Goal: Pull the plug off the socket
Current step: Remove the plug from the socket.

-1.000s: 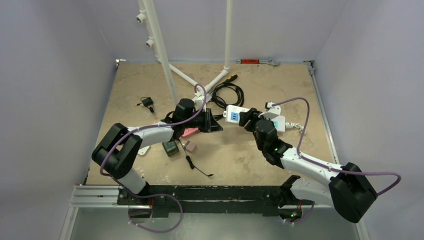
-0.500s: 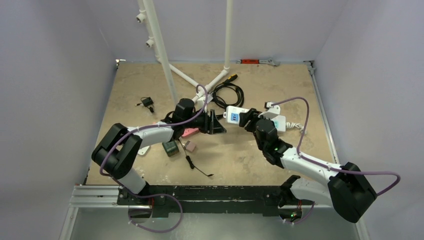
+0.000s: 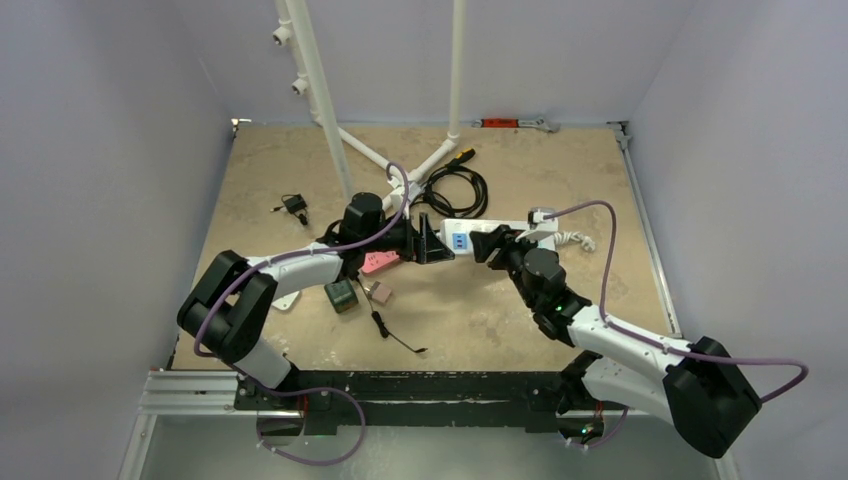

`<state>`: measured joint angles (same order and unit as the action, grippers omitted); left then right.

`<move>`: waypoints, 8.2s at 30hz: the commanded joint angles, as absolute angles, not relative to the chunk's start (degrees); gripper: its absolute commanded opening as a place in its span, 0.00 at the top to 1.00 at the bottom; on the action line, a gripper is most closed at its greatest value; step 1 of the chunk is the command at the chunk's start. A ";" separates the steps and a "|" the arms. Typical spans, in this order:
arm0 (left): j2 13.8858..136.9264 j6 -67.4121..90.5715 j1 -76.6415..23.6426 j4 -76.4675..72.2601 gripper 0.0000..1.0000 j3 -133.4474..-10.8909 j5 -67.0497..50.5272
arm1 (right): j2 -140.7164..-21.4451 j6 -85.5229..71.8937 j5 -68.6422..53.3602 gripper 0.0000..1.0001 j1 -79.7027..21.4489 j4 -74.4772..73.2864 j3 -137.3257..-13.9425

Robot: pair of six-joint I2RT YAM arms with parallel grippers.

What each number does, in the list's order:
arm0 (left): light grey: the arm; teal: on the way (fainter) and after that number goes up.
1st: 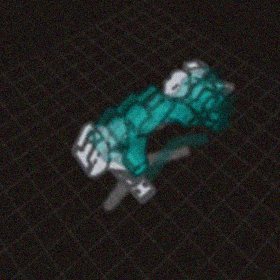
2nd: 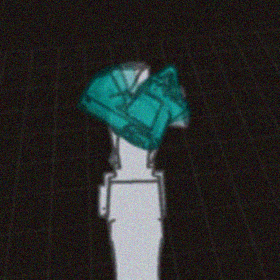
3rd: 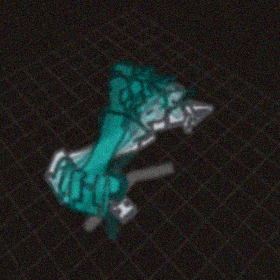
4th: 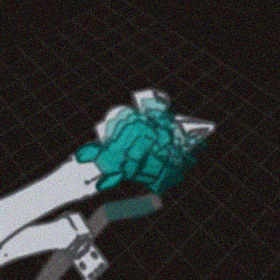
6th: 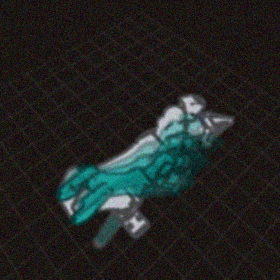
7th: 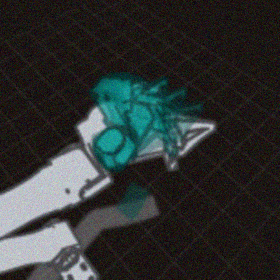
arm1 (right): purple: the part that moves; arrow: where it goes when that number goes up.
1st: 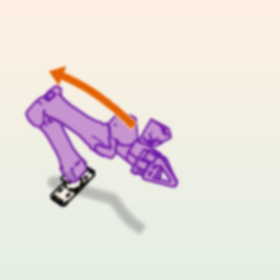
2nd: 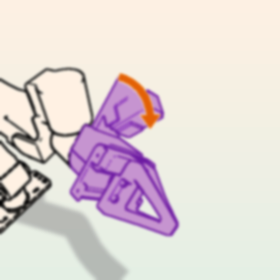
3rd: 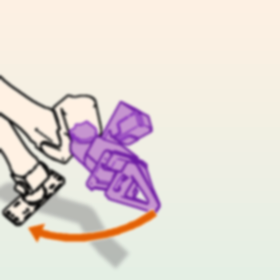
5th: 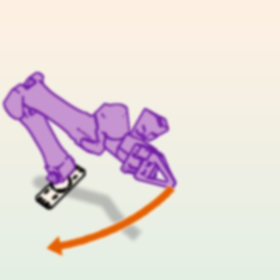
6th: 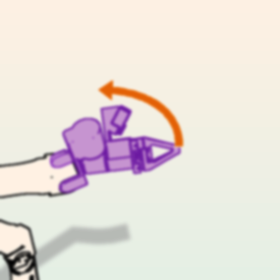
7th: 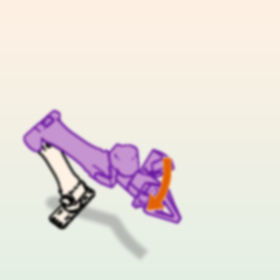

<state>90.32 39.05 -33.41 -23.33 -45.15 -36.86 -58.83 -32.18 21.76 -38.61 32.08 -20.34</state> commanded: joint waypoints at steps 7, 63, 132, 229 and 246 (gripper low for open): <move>89.14 38.10 -33.10 -24.58 0.28 -46.34 -37.53 | -58.65 -30.62 13.63 1.00 -39.50 45.01 -20.12; 90.64 39.41 -33.08 -24.53 1.00 -45.35 -35.77 | -63.14 -38.94 21.57 1.00 -38.87 42.63 -19.34; 92.33 37.24 -33.09 -21.62 1.00 -46.13 -33.00 | -67.53 -36.57 49.04 1.00 -51.34 25.23 -30.38; 94.43 32.34 -35.58 -12.50 1.00 -47.73 -22.57 | -72.98 -37.22 59.03 1.00 -53.51 13.88 -38.86; 94.73 31.69 -36.06 -11.52 1.00 -47.90 -21.52 | -75.77 -38.19 52.09 1.00 -53.31 14.01 -40.36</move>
